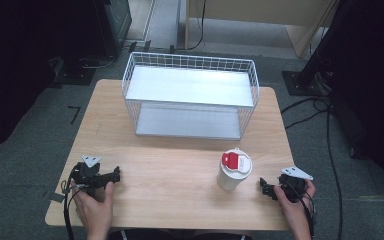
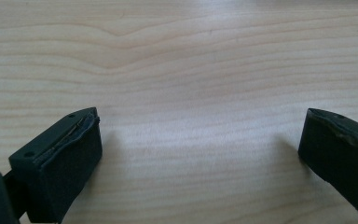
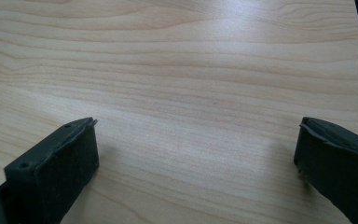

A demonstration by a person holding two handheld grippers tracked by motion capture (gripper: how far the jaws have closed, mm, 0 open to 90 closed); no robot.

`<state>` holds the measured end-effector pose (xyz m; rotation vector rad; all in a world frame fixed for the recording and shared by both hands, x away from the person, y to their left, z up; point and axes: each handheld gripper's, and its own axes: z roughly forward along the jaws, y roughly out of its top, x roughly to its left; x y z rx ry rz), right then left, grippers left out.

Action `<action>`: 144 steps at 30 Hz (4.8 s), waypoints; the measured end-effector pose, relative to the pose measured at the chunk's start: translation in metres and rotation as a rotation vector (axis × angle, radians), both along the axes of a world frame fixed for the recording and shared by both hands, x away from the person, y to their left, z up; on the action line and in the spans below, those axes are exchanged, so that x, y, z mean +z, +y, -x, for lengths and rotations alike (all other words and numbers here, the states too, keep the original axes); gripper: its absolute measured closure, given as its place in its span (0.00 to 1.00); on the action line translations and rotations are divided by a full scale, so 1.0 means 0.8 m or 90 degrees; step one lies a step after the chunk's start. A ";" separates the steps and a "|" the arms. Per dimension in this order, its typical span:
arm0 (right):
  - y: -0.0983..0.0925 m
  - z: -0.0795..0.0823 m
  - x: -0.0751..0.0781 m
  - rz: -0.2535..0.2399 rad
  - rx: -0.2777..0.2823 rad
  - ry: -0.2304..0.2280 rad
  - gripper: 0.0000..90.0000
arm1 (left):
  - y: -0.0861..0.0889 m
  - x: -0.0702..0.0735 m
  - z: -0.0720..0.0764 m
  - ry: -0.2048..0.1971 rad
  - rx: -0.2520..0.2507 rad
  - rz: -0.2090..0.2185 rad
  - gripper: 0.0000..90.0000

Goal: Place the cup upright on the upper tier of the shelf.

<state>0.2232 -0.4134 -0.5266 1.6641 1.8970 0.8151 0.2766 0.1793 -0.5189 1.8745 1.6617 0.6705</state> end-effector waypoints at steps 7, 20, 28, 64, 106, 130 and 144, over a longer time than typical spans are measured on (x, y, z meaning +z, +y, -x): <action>0.002 0.007 0.000 0.000 0.011 0.000 0.00 | -0.001 0.000 0.000 -0.001 0.006 0.002 0.00; 0.030 0.028 0.009 -0.004 0.071 -0.031 0.00 | -0.002 0.000 0.000 -0.001 0.003 0.002 0.00; 0.060 0.031 0.015 -0.013 0.139 -0.049 0.00 | -0.002 0.000 0.000 -0.001 -0.002 0.001 0.00; 0.144 0.025 0.041 -0.089 0.214 -0.173 0.00 | -0.003 0.000 -0.002 -0.001 -0.003 0.001 0.00; 0.171 0.015 0.063 -0.177 0.125 -0.293 0.04 | -0.003 0.000 -0.002 -0.001 -0.004 0.001 0.00; 0.187 -0.010 0.111 -0.173 0.113 -0.357 0.04 | -0.003 0.000 -0.002 -0.002 -0.003 0.002 0.00; 0.207 -0.032 0.140 -0.186 0.111 -0.383 0.05 | -0.003 0.000 -0.003 -0.002 -0.007 0.001 0.00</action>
